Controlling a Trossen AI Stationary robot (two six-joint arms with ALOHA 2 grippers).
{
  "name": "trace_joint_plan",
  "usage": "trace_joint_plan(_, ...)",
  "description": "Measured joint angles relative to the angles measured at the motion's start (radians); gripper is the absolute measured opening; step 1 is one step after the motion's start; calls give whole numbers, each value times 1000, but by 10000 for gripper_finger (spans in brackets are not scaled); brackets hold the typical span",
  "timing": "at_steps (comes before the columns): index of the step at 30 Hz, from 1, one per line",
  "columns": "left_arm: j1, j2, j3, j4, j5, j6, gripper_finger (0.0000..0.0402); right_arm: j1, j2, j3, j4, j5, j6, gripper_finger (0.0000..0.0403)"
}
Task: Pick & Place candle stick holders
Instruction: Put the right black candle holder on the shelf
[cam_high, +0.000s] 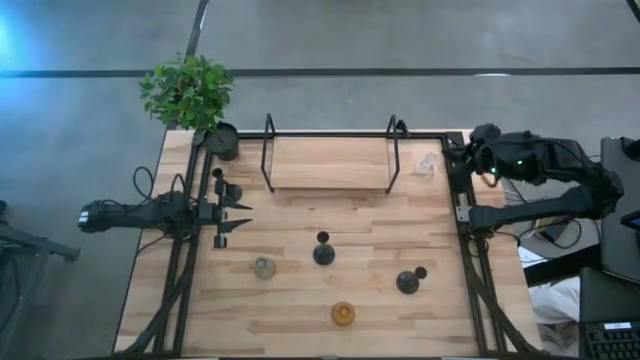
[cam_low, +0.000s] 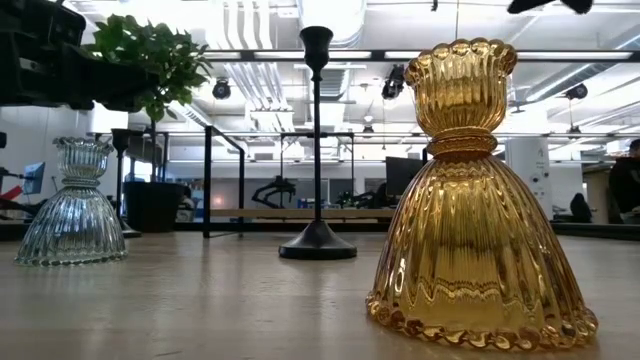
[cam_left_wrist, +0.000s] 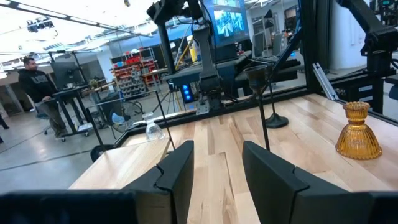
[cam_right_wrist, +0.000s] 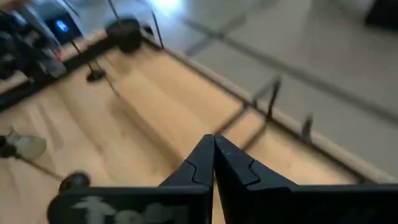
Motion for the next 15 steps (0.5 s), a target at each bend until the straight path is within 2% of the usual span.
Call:
trace_joint_plan(3,0,0,0,0,0,0,143,10,55,64,-92,-93,68,10)
trace_joint_plan(6,0,0,0,0,0,0,143,18,86,86,-97,-240,83,18)
trace_joint_plan(10,0,0,0,0,0,0,143,29,138,115,-108,-463,202,24)
trace_joint_plan(12,0,0,0,0,0,0,143,60,164,113,-113,-515,240,22)
trace_joint_plan(15,0,0,0,0,0,0,143,139,202,93,-133,-523,244,18)
